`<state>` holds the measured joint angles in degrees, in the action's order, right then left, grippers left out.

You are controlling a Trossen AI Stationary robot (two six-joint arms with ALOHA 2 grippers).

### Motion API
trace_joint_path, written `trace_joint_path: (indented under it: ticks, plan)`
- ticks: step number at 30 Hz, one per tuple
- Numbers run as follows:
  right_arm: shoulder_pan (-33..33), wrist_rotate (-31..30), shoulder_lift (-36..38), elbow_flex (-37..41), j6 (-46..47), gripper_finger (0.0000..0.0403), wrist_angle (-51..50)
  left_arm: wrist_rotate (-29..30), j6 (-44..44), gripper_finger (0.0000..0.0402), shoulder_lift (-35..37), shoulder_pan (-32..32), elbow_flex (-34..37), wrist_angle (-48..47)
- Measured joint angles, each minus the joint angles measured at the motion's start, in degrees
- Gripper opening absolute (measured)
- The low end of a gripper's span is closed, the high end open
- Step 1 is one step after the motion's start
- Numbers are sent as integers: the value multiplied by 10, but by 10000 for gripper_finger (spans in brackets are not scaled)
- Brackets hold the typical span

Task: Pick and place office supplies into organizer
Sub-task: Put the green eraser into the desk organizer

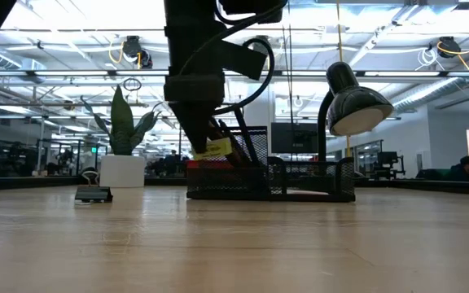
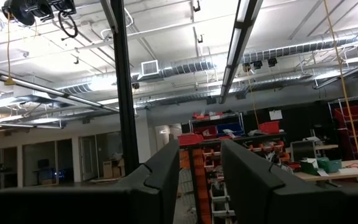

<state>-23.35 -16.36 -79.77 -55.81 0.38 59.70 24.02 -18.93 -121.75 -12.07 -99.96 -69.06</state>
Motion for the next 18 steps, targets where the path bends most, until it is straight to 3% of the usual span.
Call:
trace_joint_path:
  ticks: [10,18]
  plan:
    - [0,0,0,0,2,110,0,17,74,209,0,-4,0,2]
    - [0,0,0,0,4,110,0,13,80,209,15,-18,0,26]
